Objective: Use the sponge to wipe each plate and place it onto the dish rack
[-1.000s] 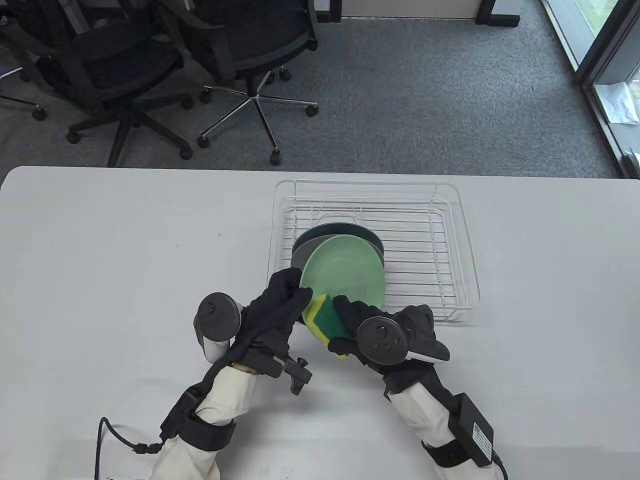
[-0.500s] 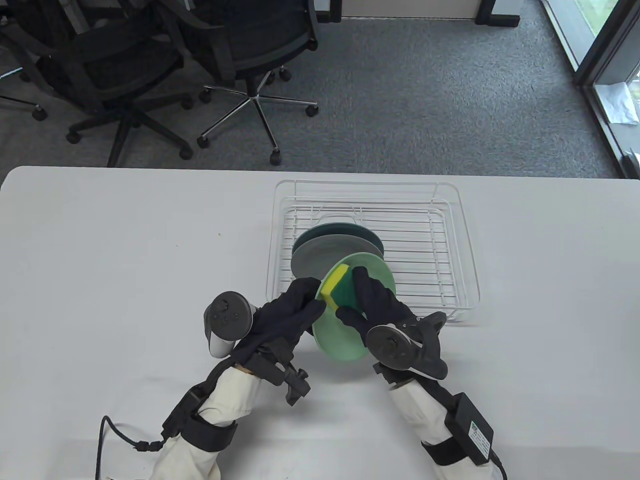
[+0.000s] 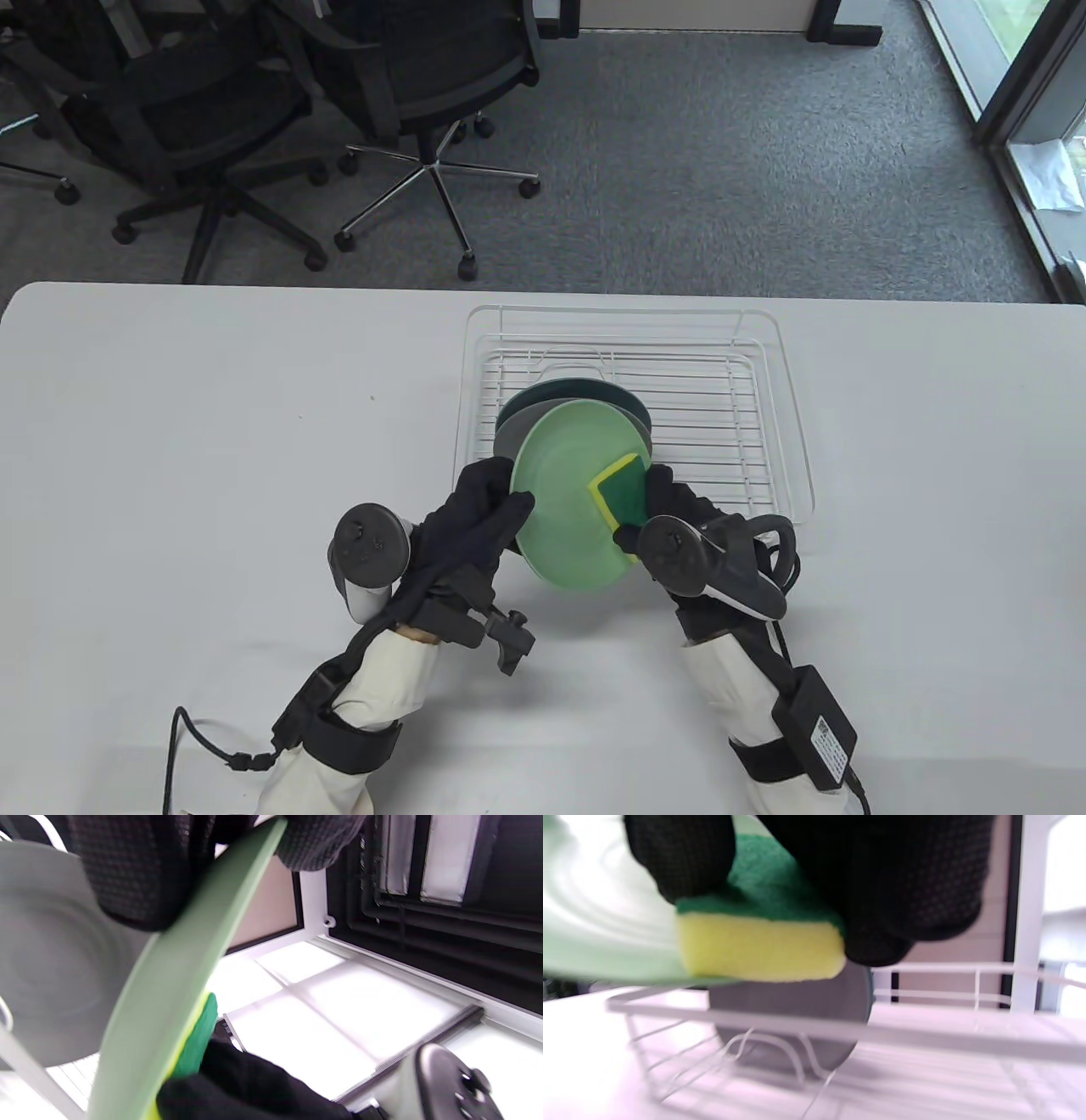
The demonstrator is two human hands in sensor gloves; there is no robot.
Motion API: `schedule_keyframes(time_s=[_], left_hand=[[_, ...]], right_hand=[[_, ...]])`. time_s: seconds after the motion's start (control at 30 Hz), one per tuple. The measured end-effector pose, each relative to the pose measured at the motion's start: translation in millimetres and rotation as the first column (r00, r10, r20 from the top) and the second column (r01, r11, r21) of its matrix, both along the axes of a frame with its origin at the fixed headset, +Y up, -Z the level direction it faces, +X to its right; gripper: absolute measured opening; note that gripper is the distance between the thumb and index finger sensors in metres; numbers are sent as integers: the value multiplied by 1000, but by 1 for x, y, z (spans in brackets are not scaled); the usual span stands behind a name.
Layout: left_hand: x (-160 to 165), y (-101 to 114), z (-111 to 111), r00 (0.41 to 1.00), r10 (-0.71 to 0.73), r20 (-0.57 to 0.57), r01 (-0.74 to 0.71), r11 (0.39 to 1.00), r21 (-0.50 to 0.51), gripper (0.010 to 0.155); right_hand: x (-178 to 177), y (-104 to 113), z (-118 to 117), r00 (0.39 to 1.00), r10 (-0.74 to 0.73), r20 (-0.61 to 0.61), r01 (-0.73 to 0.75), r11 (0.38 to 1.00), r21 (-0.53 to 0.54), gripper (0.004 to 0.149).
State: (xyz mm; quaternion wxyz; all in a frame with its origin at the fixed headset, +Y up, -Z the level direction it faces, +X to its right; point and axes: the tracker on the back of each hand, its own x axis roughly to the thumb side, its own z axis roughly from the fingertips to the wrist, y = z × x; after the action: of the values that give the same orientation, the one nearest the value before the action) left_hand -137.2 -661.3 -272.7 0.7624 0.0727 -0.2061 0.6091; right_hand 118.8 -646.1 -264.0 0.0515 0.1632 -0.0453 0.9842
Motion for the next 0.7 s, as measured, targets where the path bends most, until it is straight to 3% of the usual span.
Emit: schedule_keyframes(time_s=[0.17,0.3,0.5,0.7], left_hand=[[-5,-5,-4,999,24,-30,-26,998,-54,59],[-7,-9,-6,998,38,-40,-41,997,-70,60],[-21,-16,-14,982,175,-75,-184,973,-139,67],[-37,-23,-19,927,358,-115,-375,898,-230,64]], right_hand=[[-11,-1,1,977,-146,-155,120,979,-163,76],[-11,1,2,924,-318,-214,281,942,-184,76],[14,15,9,791,-590,-163,601,799,24,77],[32,24,18,755,-646,-117,654,725,215,78]])
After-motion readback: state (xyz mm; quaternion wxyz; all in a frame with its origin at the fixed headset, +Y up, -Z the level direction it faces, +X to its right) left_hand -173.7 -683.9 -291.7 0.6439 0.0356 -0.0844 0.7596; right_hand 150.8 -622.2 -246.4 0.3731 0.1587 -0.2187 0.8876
